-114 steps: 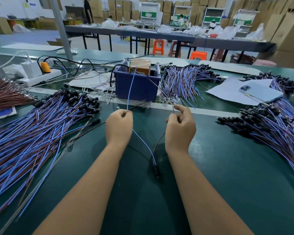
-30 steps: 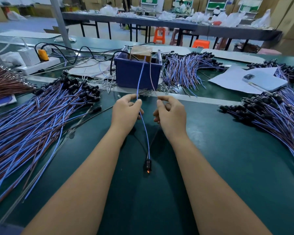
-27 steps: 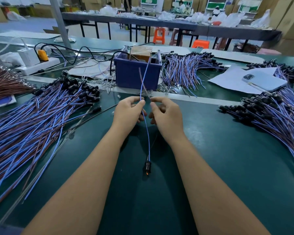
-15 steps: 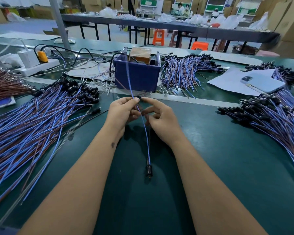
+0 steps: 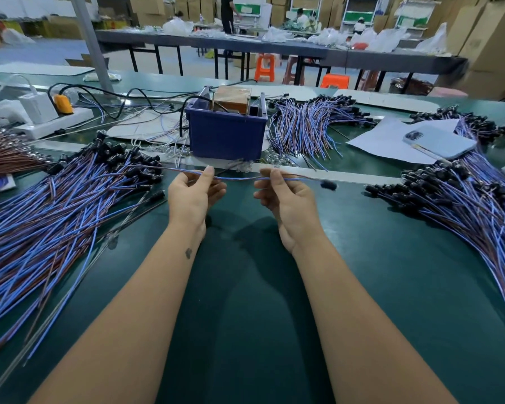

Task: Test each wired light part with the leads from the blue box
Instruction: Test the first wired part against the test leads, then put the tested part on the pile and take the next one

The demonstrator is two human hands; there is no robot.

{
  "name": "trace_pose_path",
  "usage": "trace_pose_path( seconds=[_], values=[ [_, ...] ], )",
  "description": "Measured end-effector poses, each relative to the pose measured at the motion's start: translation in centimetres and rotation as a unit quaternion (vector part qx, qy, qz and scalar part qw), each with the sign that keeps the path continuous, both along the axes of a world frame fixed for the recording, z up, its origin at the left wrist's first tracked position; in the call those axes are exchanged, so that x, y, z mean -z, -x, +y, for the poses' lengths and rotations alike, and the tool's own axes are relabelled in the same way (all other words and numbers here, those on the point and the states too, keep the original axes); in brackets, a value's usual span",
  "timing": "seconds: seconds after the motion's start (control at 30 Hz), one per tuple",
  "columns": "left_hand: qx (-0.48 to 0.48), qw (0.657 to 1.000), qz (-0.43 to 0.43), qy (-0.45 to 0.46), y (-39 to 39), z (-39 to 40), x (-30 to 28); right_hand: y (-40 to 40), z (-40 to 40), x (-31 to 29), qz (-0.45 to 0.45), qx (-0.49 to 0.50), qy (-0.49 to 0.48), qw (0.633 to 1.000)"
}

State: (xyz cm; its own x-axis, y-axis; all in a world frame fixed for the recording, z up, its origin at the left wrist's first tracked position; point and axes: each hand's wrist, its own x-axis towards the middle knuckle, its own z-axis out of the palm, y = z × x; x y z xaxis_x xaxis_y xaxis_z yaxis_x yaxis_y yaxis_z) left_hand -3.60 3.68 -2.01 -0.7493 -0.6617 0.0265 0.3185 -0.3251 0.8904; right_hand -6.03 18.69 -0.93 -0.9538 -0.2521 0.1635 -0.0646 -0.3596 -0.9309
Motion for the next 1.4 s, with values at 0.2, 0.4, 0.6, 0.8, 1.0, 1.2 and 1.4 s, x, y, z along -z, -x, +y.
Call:
trace_pose_path(
  seconds=[0.2, 0.4, 0.6, 0.8, 1.0, 1.2, 1.4],
  values=[
    [0.001, 0.959, -0.030, 0.282, -0.3, 1.2, 0.8, -0.3, 0.5, 0.1, -0.014, 0.087, -0.021, 0.996],
    [0.048, 0.882, 0.028, 0.467, -2.6, 6.8, -0.3, 0.4, 5.7, -1.0, -0.039, 0.146, -0.058, 0.987],
    [0.127, 0.771, 0.197, 0.592, -3.7, 17.7, -2.7, 2.4, 14.7, -4.3, 0.072, 0.172, -0.453, 0.872],
    [0.340, 0.757, 0.140, 0.540, -3.2, 24.6, -3.2, 2.7, 24.1, -7.6, 0.135, 0.206, -0.697, 0.673],
    [0.325, 0.777, 0.090, 0.532, -3.0, 23.9, -1.5, 2.6, 27.4, -5.5, 0.125, 0.260, -0.823, 0.490],
    [0.207, 0.826, -0.018, 0.525, -1.7, 18.1, -0.9, 1.7, 17.8, -2.6, 0.232, 0.233, -0.750, 0.575],
    [0.005, 0.842, -0.138, 0.522, -1.5, 7.8, -1.4, -0.1, 5.2, 0.0, 0.271, 0.109, -0.635, 0.715]
  ],
)
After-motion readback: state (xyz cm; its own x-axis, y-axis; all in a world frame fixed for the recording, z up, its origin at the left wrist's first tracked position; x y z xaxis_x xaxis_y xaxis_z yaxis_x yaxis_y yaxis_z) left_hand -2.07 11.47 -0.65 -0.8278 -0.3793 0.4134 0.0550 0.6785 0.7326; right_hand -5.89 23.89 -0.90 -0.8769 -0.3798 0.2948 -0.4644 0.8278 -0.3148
